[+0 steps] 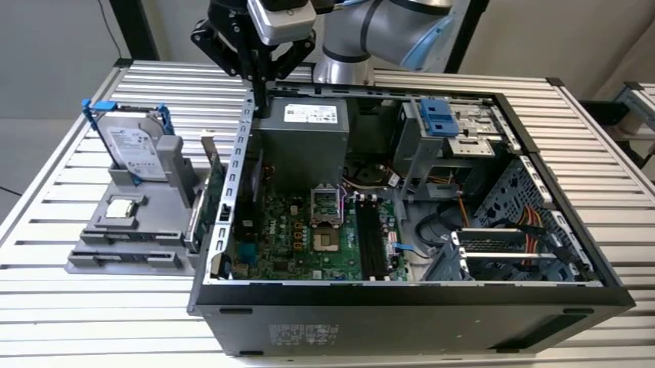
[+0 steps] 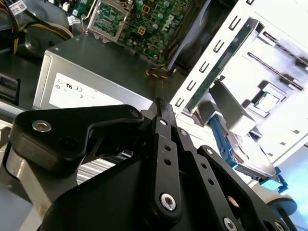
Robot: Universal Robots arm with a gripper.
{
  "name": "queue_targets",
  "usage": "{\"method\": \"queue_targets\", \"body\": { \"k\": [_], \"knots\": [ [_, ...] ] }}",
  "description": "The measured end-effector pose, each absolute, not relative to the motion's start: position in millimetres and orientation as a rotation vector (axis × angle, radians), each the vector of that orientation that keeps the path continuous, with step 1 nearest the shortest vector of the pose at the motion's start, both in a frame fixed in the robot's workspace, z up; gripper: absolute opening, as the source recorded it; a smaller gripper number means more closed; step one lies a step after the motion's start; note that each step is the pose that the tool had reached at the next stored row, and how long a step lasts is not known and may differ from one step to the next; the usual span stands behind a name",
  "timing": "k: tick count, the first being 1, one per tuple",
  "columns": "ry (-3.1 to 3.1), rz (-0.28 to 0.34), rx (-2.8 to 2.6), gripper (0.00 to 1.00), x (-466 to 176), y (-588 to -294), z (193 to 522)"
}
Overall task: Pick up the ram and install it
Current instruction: 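Reach for the ram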
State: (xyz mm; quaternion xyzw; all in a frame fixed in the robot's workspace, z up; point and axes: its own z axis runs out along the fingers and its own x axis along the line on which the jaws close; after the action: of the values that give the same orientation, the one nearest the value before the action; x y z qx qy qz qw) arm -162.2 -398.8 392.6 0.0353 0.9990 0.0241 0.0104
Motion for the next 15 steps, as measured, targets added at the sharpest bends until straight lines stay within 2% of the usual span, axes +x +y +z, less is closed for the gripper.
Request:
{"method": "queue_targets", "body": {
  "k": [15],
  "knots": [
    [3.118,0.075,0.11,0.0,-164.7,-398.8,392.6]
  ]
}}
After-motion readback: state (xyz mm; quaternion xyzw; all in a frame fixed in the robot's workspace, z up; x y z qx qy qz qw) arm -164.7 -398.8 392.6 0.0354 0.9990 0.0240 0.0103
